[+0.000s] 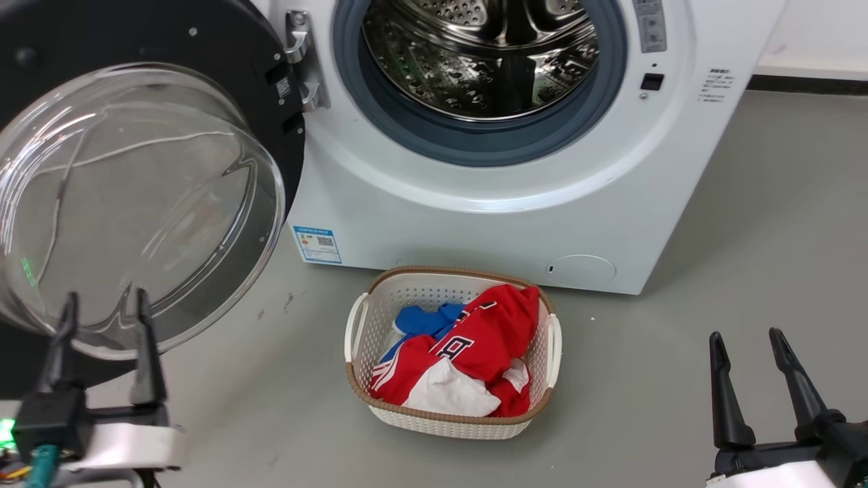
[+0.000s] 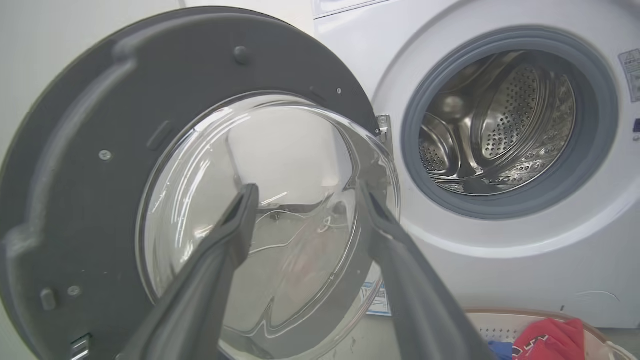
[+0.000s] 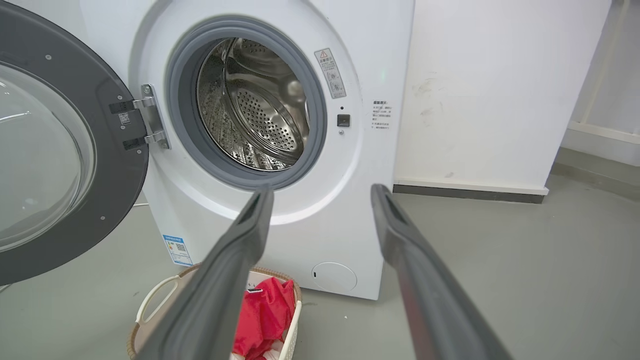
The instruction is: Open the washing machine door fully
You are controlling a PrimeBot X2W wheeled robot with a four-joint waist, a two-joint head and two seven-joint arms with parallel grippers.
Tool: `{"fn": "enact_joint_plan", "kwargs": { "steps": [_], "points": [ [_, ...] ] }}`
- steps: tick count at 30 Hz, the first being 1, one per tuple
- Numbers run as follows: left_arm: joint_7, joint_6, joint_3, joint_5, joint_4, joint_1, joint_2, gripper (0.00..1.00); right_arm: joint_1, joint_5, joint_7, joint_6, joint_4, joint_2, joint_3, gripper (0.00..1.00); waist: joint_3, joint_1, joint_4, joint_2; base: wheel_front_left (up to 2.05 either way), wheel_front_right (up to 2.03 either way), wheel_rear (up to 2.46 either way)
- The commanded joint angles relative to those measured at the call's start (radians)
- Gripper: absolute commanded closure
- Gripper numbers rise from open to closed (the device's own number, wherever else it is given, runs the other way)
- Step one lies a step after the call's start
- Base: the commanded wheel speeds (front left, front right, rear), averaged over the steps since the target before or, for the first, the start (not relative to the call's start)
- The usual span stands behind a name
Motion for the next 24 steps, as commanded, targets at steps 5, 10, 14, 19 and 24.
{"fn": "enact_joint_plan", "kwargs": {
  "steps": [5,10,14,19,24],
  "points": [
    [-0.003,-0.010,-0.063,0.007,-0.006,0.036,-0.031,0.00,0.018,0.005,-0.002,0.000,-0.043,0.002,0.005,0.00,-0.023,0.0001,-0.032,0.0000,0.00,0.00,0.00],
    [-0.003,-0.018,-0.123,0.008,0.008,0.054,-0.048,0.00,0.035,0.010,-0.002,0.000,-0.065,0.002,0.009,0.00,-0.042,0.0001,-0.055,0.0000,0.00,0.00,0.00],
    [-0.003,-0.024,-0.160,-0.003,0.018,0.066,-0.061,0.00,0.054,0.021,-0.002,0.000,-0.073,0.002,0.003,0.00,-0.053,0.0001,-0.068,0.0000,0.00,0.00,0.00],
    [-0.003,-0.024,-0.194,-0.017,0.045,0.075,-0.073,0.00,0.074,0.033,-0.002,0.000,-0.073,0.002,0.010,0.00,-0.059,0.0001,-0.083,0.0000,0.00,0.00,0.00],
    [-0.003,-0.018,-0.212,-0.023,0.069,0.083,-0.082,0.00,0.090,0.045,-0.002,0.000,-0.067,0.002,0.008,0.00,-0.063,0.0001,-0.093,0.0000,0.00,0.00,0.00]
  ]
}}
